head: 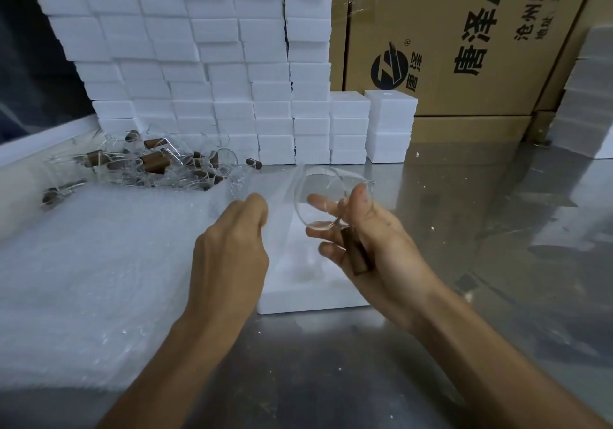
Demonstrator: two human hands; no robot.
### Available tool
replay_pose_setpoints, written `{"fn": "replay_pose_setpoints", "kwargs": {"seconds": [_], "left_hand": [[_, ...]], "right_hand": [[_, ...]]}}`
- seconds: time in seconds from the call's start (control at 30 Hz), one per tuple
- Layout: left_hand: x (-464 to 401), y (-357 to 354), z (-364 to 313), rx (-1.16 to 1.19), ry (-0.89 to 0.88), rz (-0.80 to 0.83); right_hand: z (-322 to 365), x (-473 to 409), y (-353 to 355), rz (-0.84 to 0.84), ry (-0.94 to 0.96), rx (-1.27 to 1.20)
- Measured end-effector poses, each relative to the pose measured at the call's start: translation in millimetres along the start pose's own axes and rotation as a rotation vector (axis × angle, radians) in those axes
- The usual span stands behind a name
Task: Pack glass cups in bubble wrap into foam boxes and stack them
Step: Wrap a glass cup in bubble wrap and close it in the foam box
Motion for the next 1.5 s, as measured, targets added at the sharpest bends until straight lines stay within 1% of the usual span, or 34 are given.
{"fn": "replay_pose_setpoints", "kwargs": {"seconds": [0.07,0.13,0.2,0.27,0.33,0.47,0.57,0.63,0.7,0.83,0.9,0.97,1.07,1.2,1.27,1.33,1.43,1.5], "left_hand": [[3,-3,-3,-0.013,-0.081,0.026],[4,-4,-8,-0.066,-0.127,0.031],[4,-4,-15,-0.091,-0.166,0.023],[4,-2,-20,-0.041,-0.186,0.007],[4,-3,-19,0.041,-0.165,0.023],[6,-9,-14,0.168,-0.074,0.105],[8,-13,-15,0.224,-0.059,0.208],[10,-15,-16,0.207,-0.061,0.263],[10,-17,-17,0.179,-0.084,0.29],[10,-18,-21,0.129,-0.153,0.304],[11,-18,-24,0.086,-0.194,0.31],[12,-18,-29,0.052,-0.248,0.303],[17,-21,-42,0.076,-0.337,0.294],[27,-29,-59,0.117,-0.442,0.305],[30,-31,-63,0.179,-0.455,0.311],[32,-31,-66,0.246,-0.462,0.307],[33,-26,-70,0.338,-0.491,0.297],[31,-18,-68,0.408,-0.452,0.243]], "right_hand": [[-1,5,-11,0.086,-0.081,-0.177],[-1,9,-18,0.158,-0.158,-0.303],[-1,11,-22,0.217,-0.19,-0.375],[-3,13,-22,0.228,-0.204,-0.396],[-6,12,-20,0.186,-0.215,-0.386],[-11,8,-8,0.036,-0.231,-0.383],[-13,5,-7,0.021,-0.231,-0.375],[-15,3,-6,0.039,-0.215,-0.347],[-17,1,-4,0.034,-0.16,-0.241],[-17,0,-4,-0.06,0.013,0.155],[-15,1,-6,-0.109,0.104,0.233],[-14,0,-4,-0.142,0.159,0.227],[-15,-2,3,-0.17,0.166,0.193],[-15,-4,7,-0.121,0.131,0.14],[-13,-5,6,-0.086,0.124,0.096],[-13,-5,9,-0.085,0.112,0.069],[-16,-5,13,-0.068,0.055,0.021],[-14,-6,12,-0.038,0.04,-0.042]]}}
Point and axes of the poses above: each hand's wrist, its own x-axis away from the middle knuckle, its own y-axis out of the back of the hand, z = x × y, the point moved 6 cm from there along -x, towards the middle knuckle, and after that the axes turned 4 degrees about -z, right-handed, at the moved point
